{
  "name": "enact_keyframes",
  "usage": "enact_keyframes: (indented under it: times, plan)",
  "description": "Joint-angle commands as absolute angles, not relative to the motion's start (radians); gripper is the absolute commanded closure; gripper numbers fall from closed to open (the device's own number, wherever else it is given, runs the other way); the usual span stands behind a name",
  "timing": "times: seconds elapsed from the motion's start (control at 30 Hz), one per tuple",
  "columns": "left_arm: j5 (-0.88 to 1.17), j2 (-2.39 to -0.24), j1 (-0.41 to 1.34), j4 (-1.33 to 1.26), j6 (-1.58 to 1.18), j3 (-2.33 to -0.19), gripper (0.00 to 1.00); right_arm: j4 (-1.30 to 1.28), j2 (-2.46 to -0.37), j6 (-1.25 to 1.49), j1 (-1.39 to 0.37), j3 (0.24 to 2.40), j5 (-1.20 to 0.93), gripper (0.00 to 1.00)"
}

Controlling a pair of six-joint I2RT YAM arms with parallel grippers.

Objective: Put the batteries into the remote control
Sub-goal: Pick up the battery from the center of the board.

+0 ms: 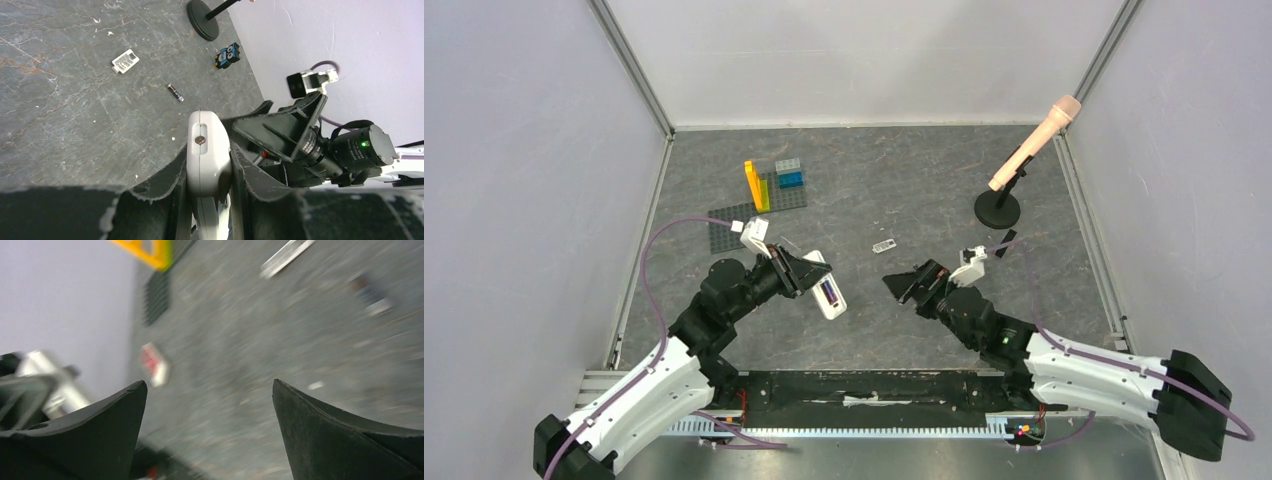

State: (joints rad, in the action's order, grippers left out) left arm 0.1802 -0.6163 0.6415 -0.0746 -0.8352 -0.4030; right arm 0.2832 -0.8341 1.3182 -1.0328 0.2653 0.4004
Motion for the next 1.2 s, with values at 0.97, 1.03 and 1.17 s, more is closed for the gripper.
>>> enact_keyframes:
  times: [0.97, 1.03, 1.17]
  plan:
    - [0.176, -0.658, 0.635, -0.092, -0.818, -0.424, 0.98, -0.145, -1.494, 0.216, -0.633, 0.73, 0.17, 0.48]
    - [0.178, -0.664, 0.634, -0.096, -0.819, -0.423, 0.98, -0.143, -1.511, 0.213, -0.628, 0.735, 0.163, 0.49]
    - [0.186, -0.677, 0.634, -0.106, -0.821, -0.428, 0.98, -0.143, -1.542, 0.213, -0.618, 0.745, 0.162, 0.63]
